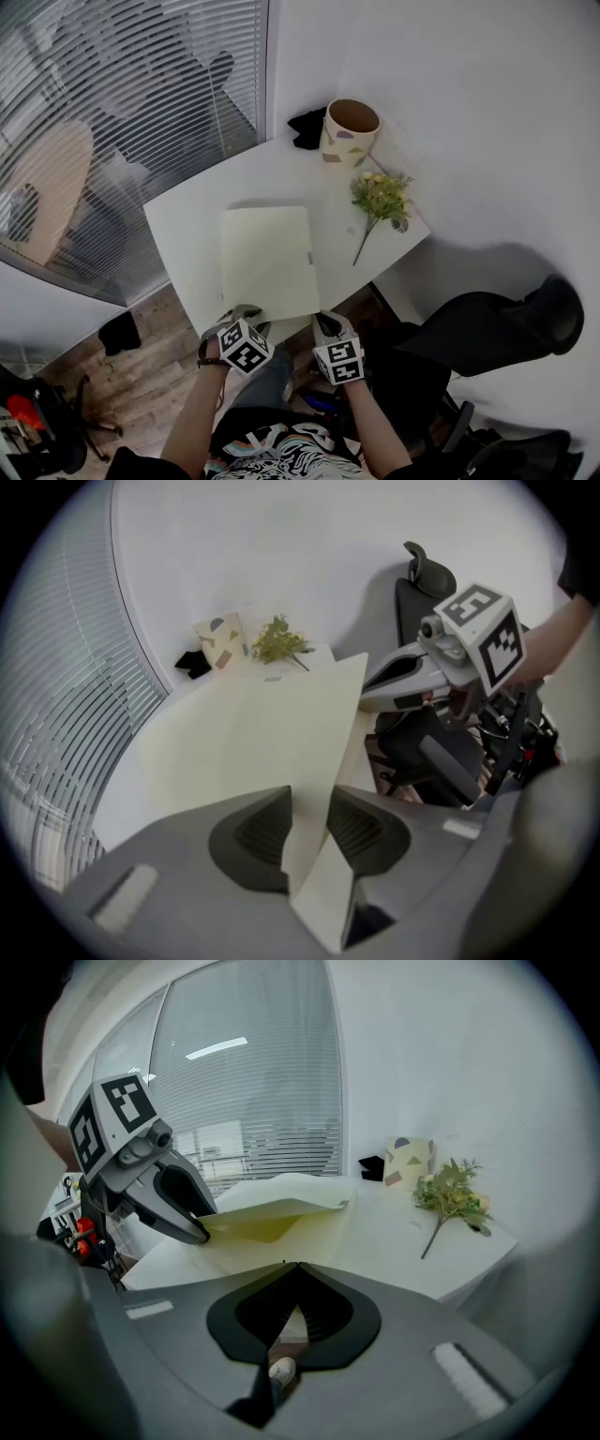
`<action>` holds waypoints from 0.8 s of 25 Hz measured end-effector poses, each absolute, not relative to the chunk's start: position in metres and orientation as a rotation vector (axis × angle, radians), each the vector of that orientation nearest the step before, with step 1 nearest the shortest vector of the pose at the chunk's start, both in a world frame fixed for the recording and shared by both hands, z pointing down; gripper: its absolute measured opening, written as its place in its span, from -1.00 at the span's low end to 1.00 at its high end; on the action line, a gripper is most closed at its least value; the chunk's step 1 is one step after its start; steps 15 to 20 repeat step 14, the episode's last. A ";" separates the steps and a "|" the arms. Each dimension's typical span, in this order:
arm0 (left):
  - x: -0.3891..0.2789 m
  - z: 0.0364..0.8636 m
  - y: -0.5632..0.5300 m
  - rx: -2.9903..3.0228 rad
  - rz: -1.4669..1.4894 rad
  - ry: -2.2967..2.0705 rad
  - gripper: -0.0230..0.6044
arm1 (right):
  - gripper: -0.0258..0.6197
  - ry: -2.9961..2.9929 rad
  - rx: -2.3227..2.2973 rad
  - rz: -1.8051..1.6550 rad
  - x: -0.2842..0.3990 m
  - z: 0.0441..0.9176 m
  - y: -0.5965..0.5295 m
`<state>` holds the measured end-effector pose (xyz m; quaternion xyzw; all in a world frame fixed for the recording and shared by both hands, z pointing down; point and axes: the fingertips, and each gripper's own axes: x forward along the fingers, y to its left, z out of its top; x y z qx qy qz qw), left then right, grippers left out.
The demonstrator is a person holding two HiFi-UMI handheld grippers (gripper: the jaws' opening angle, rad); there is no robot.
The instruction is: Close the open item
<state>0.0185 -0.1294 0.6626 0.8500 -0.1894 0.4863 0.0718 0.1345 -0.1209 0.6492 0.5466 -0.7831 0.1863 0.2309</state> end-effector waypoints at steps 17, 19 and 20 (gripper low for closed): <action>0.019 0.663 -0.131 2.565 1.466 -0.570 -0.39 | -0.92 -2.158 1.501 0.530 0.136 0.650 -0.123; 0.019 0.663 -0.131 2.565 1.466 -0.570 -0.39 | -0.92 -2.158 1.501 0.530 0.136 0.650 -0.123; 0.019 0.663 -0.131 2.565 1.466 -0.570 -0.39 | -0.92 -2.158 1.501 0.530 0.136 0.650 -0.123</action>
